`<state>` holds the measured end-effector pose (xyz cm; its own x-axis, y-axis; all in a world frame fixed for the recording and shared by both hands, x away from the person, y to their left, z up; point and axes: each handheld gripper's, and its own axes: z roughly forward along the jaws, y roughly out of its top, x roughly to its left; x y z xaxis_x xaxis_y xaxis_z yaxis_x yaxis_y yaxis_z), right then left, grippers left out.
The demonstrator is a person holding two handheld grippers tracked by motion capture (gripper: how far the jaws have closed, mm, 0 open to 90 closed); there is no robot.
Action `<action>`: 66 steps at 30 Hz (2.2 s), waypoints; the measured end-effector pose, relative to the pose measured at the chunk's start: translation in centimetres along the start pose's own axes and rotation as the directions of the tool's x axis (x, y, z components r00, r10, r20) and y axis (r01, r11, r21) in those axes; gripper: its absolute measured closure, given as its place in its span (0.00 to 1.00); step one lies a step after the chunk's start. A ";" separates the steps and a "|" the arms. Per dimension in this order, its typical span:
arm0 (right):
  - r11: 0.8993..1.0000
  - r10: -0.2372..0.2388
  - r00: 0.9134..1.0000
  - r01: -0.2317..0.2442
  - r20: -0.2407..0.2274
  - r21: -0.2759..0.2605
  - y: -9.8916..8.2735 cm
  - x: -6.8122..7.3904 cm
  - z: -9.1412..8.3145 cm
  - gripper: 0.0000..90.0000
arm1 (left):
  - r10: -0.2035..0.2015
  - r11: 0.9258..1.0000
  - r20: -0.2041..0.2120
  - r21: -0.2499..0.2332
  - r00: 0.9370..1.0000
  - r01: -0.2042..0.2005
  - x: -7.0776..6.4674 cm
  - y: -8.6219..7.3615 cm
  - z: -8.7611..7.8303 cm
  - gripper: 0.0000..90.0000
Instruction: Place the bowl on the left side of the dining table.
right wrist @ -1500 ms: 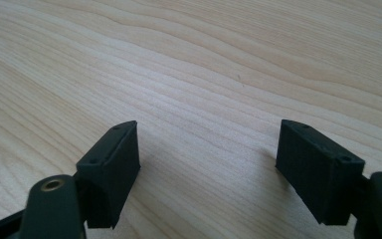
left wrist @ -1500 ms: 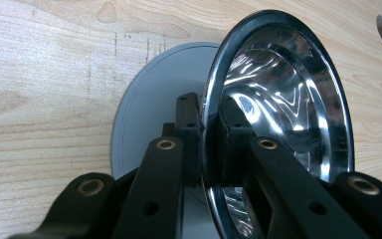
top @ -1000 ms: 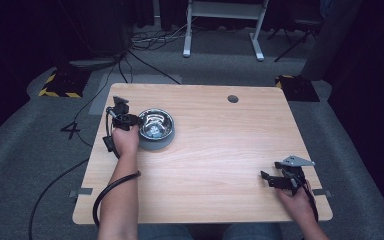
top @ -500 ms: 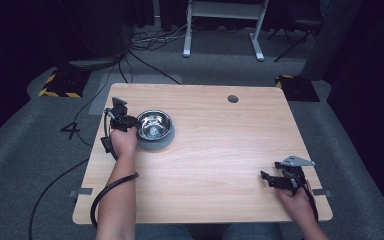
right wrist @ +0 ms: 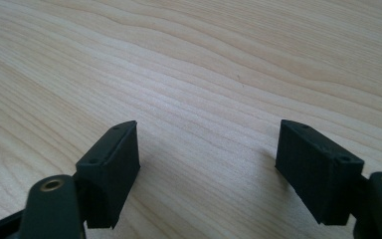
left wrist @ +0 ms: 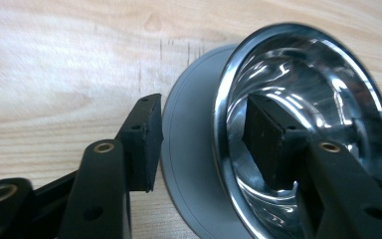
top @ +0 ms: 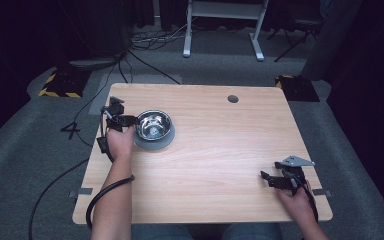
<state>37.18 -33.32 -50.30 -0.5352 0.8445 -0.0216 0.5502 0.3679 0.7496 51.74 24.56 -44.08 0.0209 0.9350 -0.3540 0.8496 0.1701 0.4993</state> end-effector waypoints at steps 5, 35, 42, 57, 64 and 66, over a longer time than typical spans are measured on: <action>1.000 0.000 1.000 0.000 0.000 -0.003 0.0 0.0 0.0 0.28 | 0.069 0.997 -0.008 -0.025 0.998 -0.070 -1.2 0.4 -1.4 0.51; 1.000 0.000 1.000 0.000 -0.001 -0.001 0.0 0.0 0.0 0.28 | 0.306 0.945 0.248 -0.195 0.919 -0.262 -5.0 -4.5 -11.2 0.49; 1.000 0.000 1.000 0.000 -0.001 -0.001 0.0 0.0 0.0 0.28 | 0.328 0.935 0.220 -0.212 0.919 -0.284 -4.4 -6.1 -12.7 0.49; 1.000 -0.007 1.000 0.006 -0.007 -0.003 0.0 0.0 0.0 0.28 | 0.411 0.902 0.168 -0.216 0.896 -0.374 -4.7 -10.2 -14.8 0.49; 1.000 -0.006 1.000 0.006 -0.007 -0.006 0.0 0.0 0.1 0.28 | 0.426 0.896 0.169 -0.215 0.889 -0.389 -4.4 -11.7 -15.0 0.48; 1.000 -0.006 1.000 0.006 -0.007 -0.006 0.0 0.0 0.1 0.28 | 0.423 0.897 0.174 -0.223 0.889 -0.382 -4.1 -12.2 -14.9 0.48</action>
<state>37.19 -33.28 -50.35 -0.5429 0.8395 -0.0216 0.5434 0.3708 0.7532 33.45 23.28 -36.88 0.4696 0.8491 -0.2417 0.6362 -0.1356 0.7595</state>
